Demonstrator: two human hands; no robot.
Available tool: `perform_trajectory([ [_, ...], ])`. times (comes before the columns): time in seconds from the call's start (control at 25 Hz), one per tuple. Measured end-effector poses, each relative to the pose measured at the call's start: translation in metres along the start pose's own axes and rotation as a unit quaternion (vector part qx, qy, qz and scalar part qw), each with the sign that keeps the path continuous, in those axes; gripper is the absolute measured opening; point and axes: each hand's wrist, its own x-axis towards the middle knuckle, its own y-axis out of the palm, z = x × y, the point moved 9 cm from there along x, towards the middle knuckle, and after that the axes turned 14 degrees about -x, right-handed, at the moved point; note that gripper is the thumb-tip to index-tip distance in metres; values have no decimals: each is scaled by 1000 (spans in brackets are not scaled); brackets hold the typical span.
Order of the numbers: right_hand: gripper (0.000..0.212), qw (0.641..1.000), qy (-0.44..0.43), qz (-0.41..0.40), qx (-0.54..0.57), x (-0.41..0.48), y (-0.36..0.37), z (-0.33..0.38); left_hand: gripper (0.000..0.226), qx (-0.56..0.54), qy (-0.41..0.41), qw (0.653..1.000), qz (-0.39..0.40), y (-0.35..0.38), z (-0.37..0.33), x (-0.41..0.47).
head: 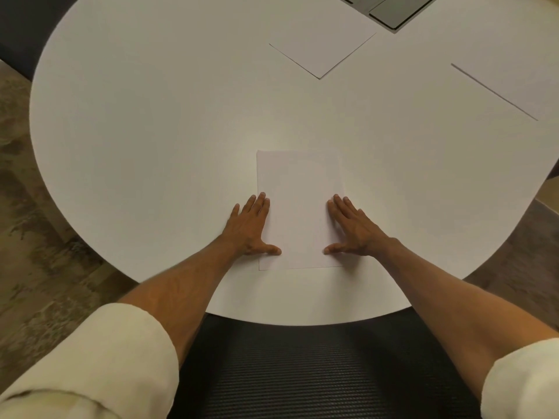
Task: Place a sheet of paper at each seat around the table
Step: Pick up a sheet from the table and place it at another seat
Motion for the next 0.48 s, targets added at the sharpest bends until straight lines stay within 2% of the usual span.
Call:
perform_trajectory([
  [0.48,123,1000,3,5,17,4,1,-3,131,-14,-7,1000,1,-2,-4,2],
])
